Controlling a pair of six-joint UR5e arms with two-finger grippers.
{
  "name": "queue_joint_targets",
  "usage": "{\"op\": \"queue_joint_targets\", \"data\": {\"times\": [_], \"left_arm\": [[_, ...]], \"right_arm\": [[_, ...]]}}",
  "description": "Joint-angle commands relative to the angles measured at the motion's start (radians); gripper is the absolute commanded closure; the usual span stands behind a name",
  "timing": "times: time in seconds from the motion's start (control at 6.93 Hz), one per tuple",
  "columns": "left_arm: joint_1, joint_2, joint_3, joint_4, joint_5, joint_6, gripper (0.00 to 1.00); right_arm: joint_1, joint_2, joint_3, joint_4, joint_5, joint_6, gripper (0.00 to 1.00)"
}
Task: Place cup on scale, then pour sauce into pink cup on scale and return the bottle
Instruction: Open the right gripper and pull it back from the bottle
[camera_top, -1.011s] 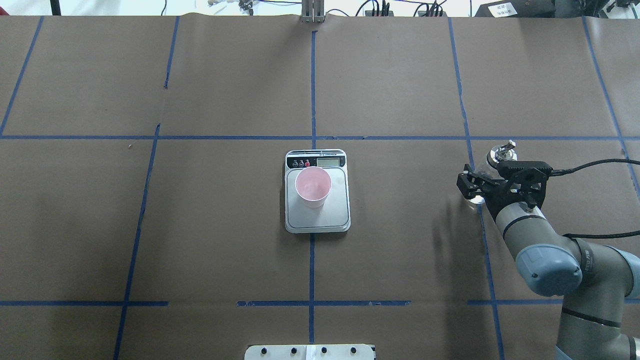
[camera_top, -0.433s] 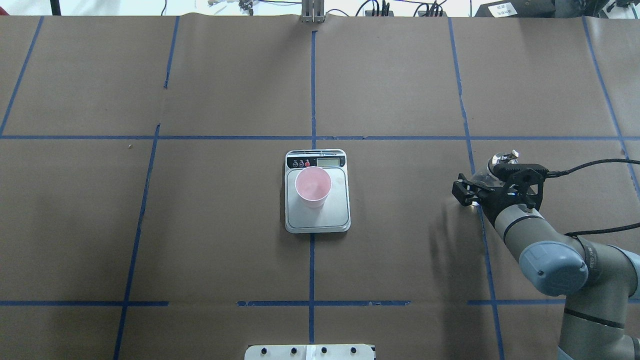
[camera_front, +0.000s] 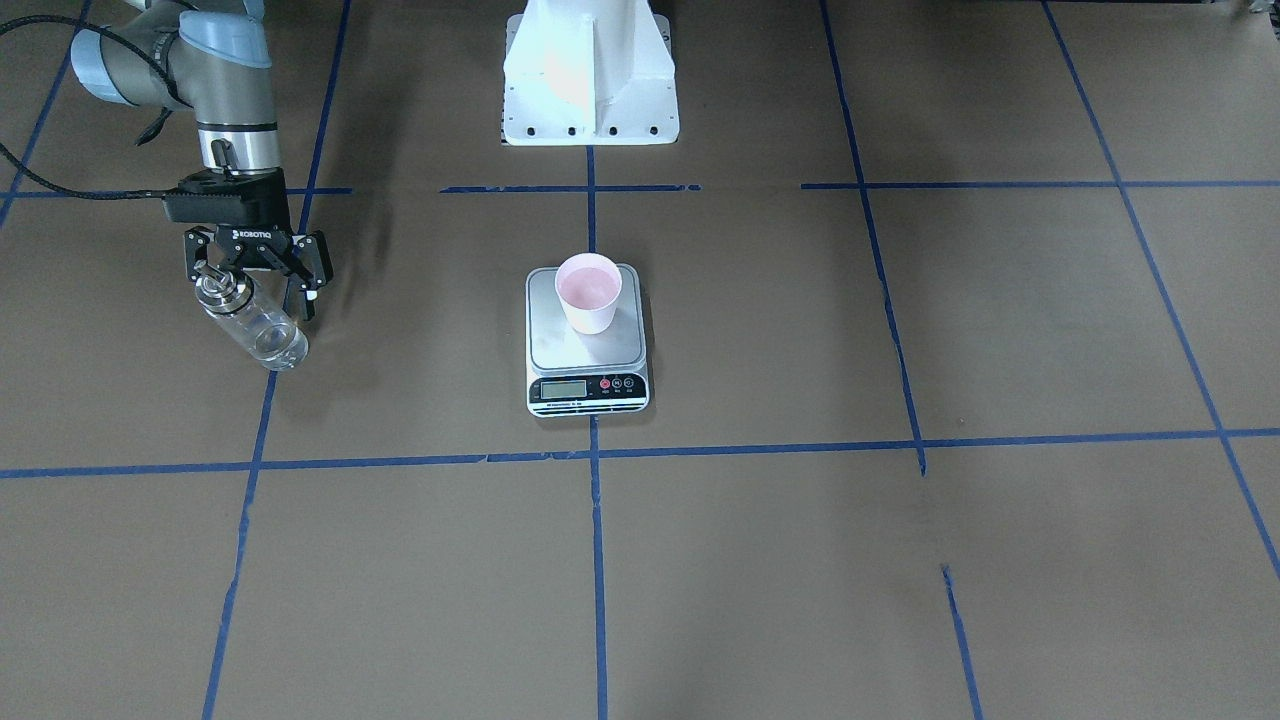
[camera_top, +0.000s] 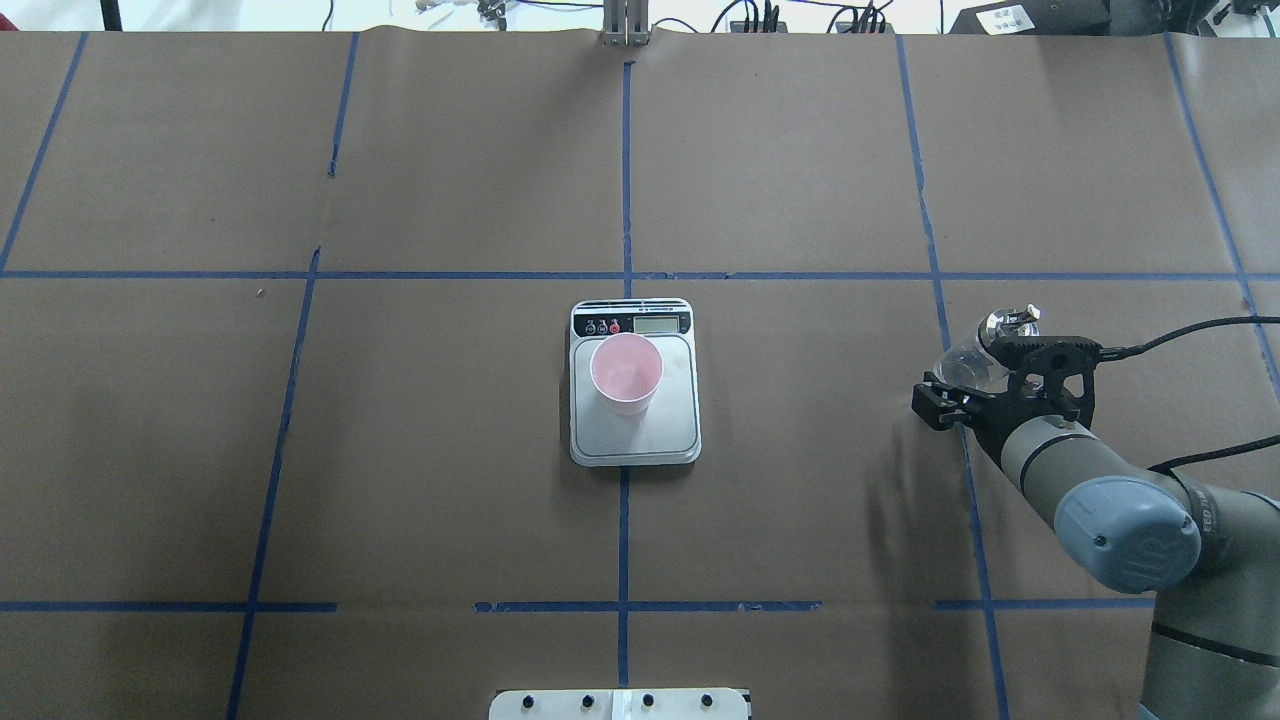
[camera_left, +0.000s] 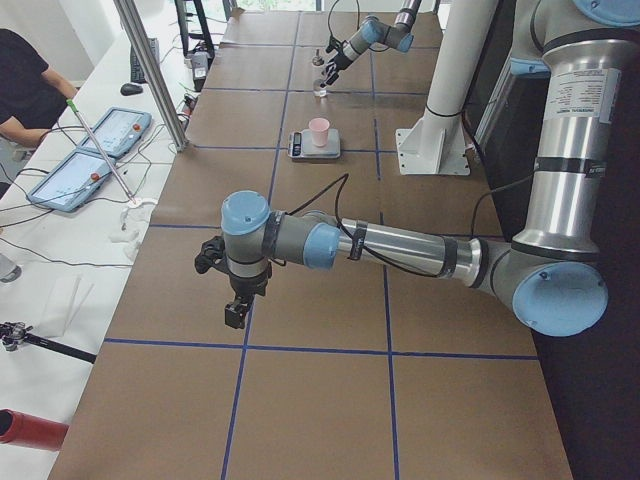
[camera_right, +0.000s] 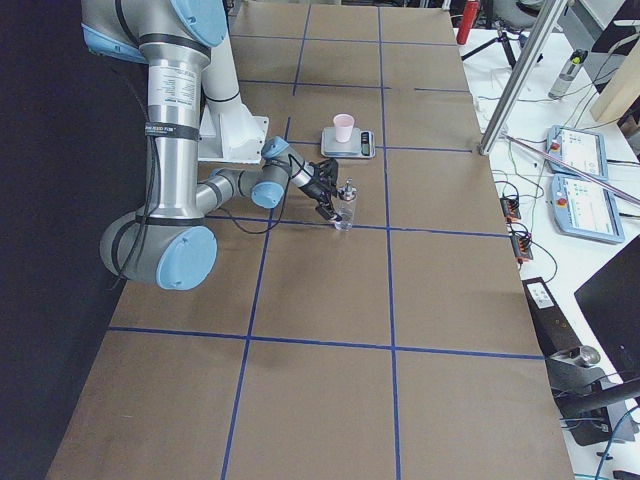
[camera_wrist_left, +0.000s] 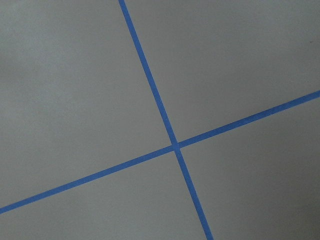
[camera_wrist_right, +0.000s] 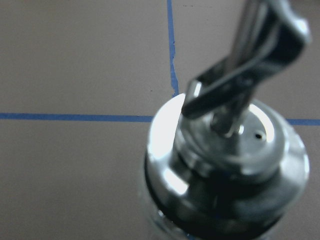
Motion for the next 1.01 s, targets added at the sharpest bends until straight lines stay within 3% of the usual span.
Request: {"op": "queue_joint_targets", "data": {"times": [0.0, 0.14, 0.43, 0.87], "left_arm": [[0.0, 0.001, 0.0, 0.0, 0.0, 0.0, 0.0], [0.0, 0.001, -0.002, 0.0, 0.0, 0.0, 0.0], [0.0, 0.0, -0.002, 0.0, 0.0, 0.0, 0.0], [0.0, 0.0, -0.009, 0.0, 0.002, 0.0, 0.0]], "right_arm": [[0.001, -0.011, 0.107, -0.154, 0.106, 0.0, 0.0], [0.003, -0.013, 0.109, -0.168, 0.173, 0.0, 0.0], [0.045, 0.001, 0.164, -0.334, 0.446, -0.006, 0.0], [0.074, -0.048, 0.271, -0.366, 0.652, -0.008, 0.0]]}}
